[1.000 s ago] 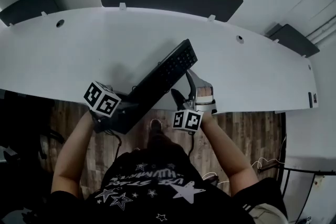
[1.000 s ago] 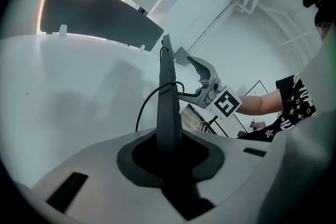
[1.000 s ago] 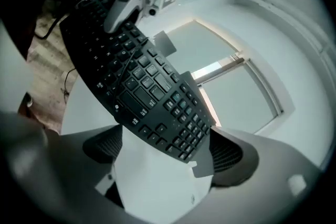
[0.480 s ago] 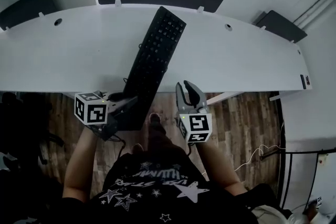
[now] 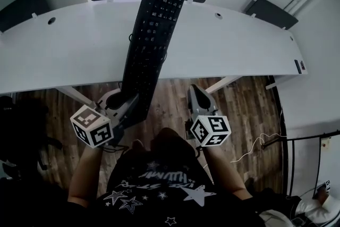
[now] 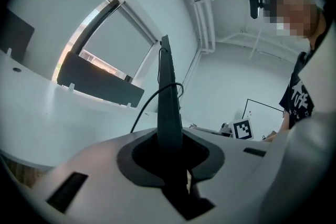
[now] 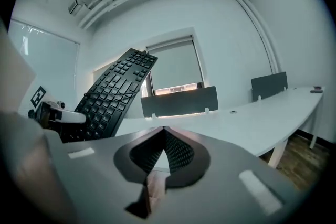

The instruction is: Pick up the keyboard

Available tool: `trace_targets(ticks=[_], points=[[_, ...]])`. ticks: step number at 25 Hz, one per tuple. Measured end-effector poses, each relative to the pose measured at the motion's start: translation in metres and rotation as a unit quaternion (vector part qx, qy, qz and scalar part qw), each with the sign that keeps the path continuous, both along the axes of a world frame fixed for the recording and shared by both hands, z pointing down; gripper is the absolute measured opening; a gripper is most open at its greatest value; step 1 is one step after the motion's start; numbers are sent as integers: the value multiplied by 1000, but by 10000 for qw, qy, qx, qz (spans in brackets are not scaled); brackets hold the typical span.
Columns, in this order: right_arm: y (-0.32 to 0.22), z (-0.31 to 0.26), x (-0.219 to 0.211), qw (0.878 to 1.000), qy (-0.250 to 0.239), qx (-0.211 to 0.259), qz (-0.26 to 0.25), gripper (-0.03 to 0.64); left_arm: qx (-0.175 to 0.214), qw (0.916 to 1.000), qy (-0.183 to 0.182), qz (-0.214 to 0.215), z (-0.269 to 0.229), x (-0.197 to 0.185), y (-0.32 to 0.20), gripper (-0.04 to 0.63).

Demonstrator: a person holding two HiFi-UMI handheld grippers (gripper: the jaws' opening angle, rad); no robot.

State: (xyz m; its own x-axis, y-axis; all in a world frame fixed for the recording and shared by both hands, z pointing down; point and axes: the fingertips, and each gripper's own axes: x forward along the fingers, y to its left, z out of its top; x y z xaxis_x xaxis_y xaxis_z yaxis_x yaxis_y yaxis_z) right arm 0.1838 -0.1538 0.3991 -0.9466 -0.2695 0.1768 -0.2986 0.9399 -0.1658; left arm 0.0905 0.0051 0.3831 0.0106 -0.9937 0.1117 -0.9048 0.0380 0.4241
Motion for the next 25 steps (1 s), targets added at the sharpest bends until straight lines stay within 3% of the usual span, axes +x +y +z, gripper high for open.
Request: trace_targets(ticks=[3,7,14,25], points=[[8,2,17,9996,16,175,-242,2,80,9999,-14,-77,-2,29,1,78],[13,6,10,9978,199,418,-465,2,148,9997,-21,-185,-4,36,-1,77],[5,6,24,9978,139,-61,-647,2,199,9978,52,-627,-13,46,-7,77],[-2,-13,51,9945,-130,-298,-991,2,173,9949,228,-964,-20,66,-12,78]])
